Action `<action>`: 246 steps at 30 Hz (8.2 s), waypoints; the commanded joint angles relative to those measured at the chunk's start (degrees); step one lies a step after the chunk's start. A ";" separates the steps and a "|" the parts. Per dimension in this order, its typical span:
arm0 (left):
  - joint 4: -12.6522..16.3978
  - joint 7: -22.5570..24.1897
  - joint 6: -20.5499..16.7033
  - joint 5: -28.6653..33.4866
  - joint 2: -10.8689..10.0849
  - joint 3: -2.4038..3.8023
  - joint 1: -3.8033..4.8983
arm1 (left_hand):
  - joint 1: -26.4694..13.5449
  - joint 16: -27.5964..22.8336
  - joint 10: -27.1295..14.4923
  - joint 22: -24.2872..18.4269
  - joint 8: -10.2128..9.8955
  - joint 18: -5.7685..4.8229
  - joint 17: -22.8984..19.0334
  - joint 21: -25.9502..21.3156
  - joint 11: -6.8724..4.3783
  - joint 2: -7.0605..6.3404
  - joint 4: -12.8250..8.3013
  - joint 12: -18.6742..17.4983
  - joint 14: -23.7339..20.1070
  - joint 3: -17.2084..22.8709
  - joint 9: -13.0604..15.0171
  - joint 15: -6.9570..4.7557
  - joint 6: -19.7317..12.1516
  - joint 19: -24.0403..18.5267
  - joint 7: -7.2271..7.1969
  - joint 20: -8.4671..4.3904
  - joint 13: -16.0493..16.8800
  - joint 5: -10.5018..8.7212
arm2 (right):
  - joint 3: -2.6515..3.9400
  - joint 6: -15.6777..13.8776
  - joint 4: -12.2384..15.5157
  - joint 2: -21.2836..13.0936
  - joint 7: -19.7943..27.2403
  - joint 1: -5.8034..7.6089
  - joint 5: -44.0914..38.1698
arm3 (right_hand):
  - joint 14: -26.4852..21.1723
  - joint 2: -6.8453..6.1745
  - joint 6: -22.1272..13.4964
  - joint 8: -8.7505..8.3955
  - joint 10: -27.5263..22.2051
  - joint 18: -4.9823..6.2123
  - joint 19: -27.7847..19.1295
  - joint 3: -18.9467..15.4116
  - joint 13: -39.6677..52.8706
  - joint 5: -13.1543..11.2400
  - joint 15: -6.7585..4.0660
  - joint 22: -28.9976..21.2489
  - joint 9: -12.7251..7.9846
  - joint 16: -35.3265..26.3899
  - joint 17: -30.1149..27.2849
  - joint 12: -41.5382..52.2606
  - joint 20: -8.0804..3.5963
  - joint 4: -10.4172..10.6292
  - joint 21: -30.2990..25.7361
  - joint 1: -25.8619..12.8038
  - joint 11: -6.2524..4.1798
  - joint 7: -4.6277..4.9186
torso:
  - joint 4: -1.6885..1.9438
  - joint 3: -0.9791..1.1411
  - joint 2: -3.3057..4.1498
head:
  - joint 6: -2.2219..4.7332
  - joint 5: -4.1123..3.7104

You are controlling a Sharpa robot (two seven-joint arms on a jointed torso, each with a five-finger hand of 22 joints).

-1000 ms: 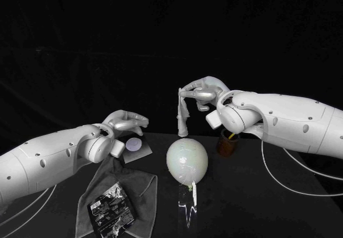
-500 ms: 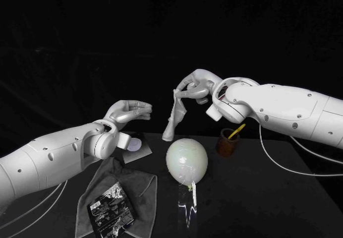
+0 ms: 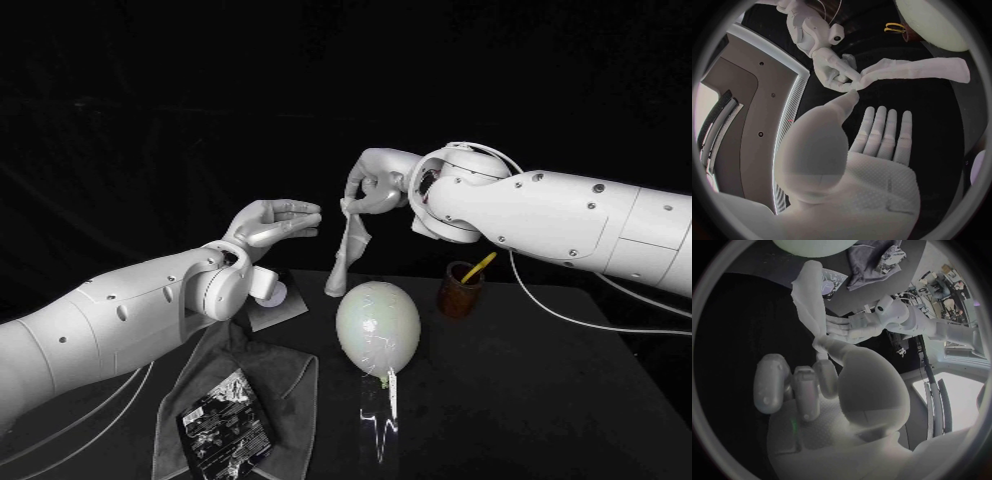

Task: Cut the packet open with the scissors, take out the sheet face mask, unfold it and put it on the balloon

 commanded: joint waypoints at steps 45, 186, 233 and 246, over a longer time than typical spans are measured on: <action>-4.77 -2.99 9.35 -6.03 5.31 0.19 0.06 | 5.79 -9.31 1.82 -4.42 -2.02 -1.46 -2.34 -5.94 0.86 5.33 -3.14 -2.35 3.36 -6.04 -0.43 0.98 1.97 -2.27 0.00 0.24 0.29 -0.83 | 0.03 -2.34 2.60 0.99 1.47 0.21 -11.25 | 6.00 -0.31 0.59 0.40 0.36 -0.14 0.43 -0.26 4.73 0.37 -0.23 10.70 0.94 0.18 14.73 0.15 -0.20 -0.01 0.46 -0.12 -0.12 -0.22 | -0.07 0.03 0.04 | 0.04 0.79; -5.03 -4.66 6.57 -4.03 4.17 0.73 2.04 | 2.79 -11.79 6.68 -5.78 8.48 -2.05 0.13 -9.36 -0.93 7.75 -2.33 -5.26 7.17 8.58 9.40 -0.41 11.39 -2.32 -0.10 0.39 0.04 -0.87 | -0.70 -0.55 -0.78 1.50 0.83 -0.16 -10.88 | 5.98 -0.46 0.62 0.57 0.57 -0.15 0.46 -0.26 4.91 0.37 -0.30 10.71 0.89 0.15 14.65 0.30 -0.27 0.28 0.51 -0.38 -0.26 -0.38 | -0.02 0.05 -0.02 | 0.13 0.63; -5.19 -6.95 7.52 3.38 4.21 0.71 2.86 | 1.10 -11.35 14.73 -5.15 26.96 0.52 1.76 -6.57 -1.27 8.72 4.51 -8.95 18.22 18.12 26.68 -2.31 -8.57 7.67 1.92 0.12 0.15 -0.85 | -0.71 -3.90 -0.27 1.61 2.00 -0.26 -11.09 | 5.98 -0.51 0.64 0.64 0.66 -0.17 0.49 -0.22 5.01 0.37 -0.34 10.73 0.87 0.14 14.64 0.40 -0.29 0.31 0.58 -0.38 -0.30 -0.42 | -0.05 0.02 0.03 | 0.29 0.61; -5.59 -9.03 9.93 2.26 4.49 0.63 2.79 | -1.70 -11.40 11.90 -5.42 19.56 -0.06 2.20 -7.34 0.05 -2.22 3.19 -8.93 16.46 13.69 20.83 -1.40 -20.01 6.96 3.38 0.19 0.20 -0.80 | -0.70 -4.50 0.16 1.47 2.05 -0.26 -11.12 | 5.99 -0.53 0.65 0.66 0.69 -0.20 0.57 -0.21 5.06 0.37 -0.34 10.78 0.86 0.16 14.69 0.44 -0.30 0.31 0.75 -0.36 -0.31 -0.43 | -0.07 0.04 0.04 | 0.28 0.56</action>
